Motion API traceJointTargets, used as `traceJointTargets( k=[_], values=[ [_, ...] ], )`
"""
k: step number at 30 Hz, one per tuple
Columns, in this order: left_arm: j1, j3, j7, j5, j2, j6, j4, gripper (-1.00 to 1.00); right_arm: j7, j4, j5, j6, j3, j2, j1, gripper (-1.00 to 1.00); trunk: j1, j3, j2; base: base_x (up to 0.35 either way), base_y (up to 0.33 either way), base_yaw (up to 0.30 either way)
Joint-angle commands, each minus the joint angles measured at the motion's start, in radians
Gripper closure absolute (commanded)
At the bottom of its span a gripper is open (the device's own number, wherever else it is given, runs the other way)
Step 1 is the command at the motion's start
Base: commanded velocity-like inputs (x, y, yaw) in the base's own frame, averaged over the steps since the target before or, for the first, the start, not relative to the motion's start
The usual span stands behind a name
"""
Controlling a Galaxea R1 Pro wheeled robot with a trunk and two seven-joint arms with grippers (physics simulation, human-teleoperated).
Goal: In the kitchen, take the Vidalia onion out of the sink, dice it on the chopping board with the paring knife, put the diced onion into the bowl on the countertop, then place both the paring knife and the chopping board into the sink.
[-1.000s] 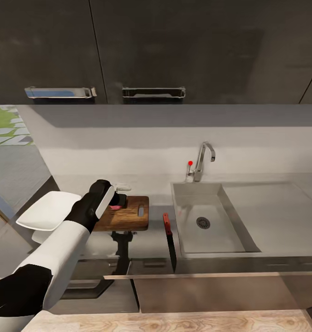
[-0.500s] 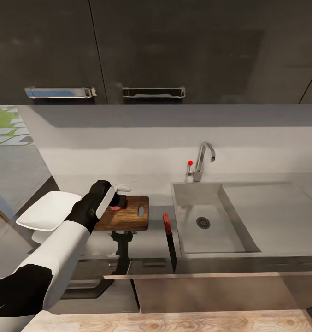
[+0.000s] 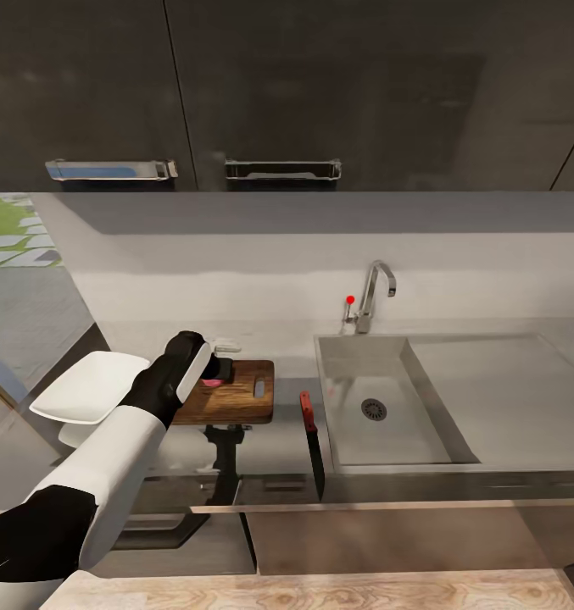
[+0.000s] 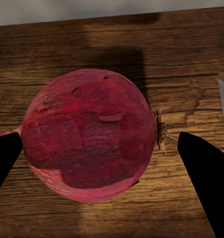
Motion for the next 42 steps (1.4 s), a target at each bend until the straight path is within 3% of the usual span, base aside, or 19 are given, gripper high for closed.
traceJointTargets(
  k=[1, 13, 42],
  values=[
    [-0.001, -0.002, 0.01, 0.01, 0.0, 0.003, 0.0, 1.0, -0.007, -0.002, 0.01, 0.0, -0.004, 0.001, 0.0, -1.0, 0.001, -0.002, -0.002, -0.006, 0.0, 0.0],
    [-0.001, -0.002, 0.01, 0.009, 0.0, 0.003, -0.001, 1.0, -0.007, -0.002, 0.01, 0.0, -0.004, 0.001, 0.0, -1.0, 0.001, -0.002, -0.002, -0.129, 0.0, 0.0],
    [-0.001, -0.002, 0.01, 0.009, 0.0, 0.003, -0.002, 1.0, -0.007, -0.002, 0.01, 0.0, -0.004, 0.003, 0.0, -1.0, 0.001, -0.002, -0.002, 0.035, 0.0, 0.0]
  ],
)
